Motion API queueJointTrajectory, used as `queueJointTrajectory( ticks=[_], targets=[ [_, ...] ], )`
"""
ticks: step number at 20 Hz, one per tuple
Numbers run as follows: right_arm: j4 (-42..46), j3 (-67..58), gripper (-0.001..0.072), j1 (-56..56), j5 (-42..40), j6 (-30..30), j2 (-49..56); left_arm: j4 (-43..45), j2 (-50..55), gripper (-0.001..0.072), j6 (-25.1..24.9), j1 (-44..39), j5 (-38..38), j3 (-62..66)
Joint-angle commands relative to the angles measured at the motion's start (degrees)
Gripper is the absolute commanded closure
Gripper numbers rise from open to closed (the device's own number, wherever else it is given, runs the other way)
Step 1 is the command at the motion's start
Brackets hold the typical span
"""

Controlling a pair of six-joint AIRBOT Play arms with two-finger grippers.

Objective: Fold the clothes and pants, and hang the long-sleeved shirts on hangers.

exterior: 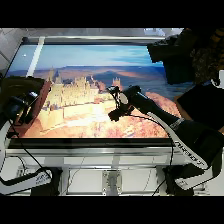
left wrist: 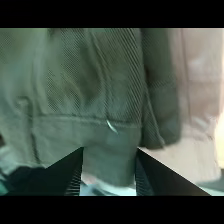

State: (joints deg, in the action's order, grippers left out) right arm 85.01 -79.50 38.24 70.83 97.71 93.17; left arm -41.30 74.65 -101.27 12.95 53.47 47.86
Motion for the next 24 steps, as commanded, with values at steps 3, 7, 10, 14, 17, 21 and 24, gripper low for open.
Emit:
queueJointTrajectory(
  ticks=[3,7,10,14,17,21,24],
  targets=[
    [-0.87,-0.04,0.0211,0.00,0.07,0.02,0.04,3.58,0.42,0.0615,2.32,-2.21,-3.50,0.02],
    [-2.64,-0.07,0.0212,0.00,-0.96,-5.99,-0.74,0.66,-1.11,0.0683,2.27,-4.15,-0.98,0.50],
    [-1.73,-3.23,0.0212,-0.44,-1.01,-12.28,-3.74,-12.22,-4.63,0.0684,-3.78,-8.87,3.65,7.37],
    [-1.66,-11.19,0.0212,-2.21,0.42,-22.43,-8.94,-30.21,-5.51,0.0685,-12.15,-16.65,17.90,30.62],
    [0.44,-12.07,0.0212,-2.19,6.27,-26.36,-13.33,-48.00,-4.42,0.0685,-14.25,-20.35,23.63,49.33],
    [0.07,-11.89,0.0212,-2.19,15.19,-26.56,-14.58,-65.05,0.98,0.0685,-12.94,-23.98,32.11,71.14],
    [-0.52,-11.89,0.0212,-2.19,19.80,-27.06,-14.84,-69.79,2.23,0.0685,-12.92,-26.34,40.59,71.67]
  ],
)
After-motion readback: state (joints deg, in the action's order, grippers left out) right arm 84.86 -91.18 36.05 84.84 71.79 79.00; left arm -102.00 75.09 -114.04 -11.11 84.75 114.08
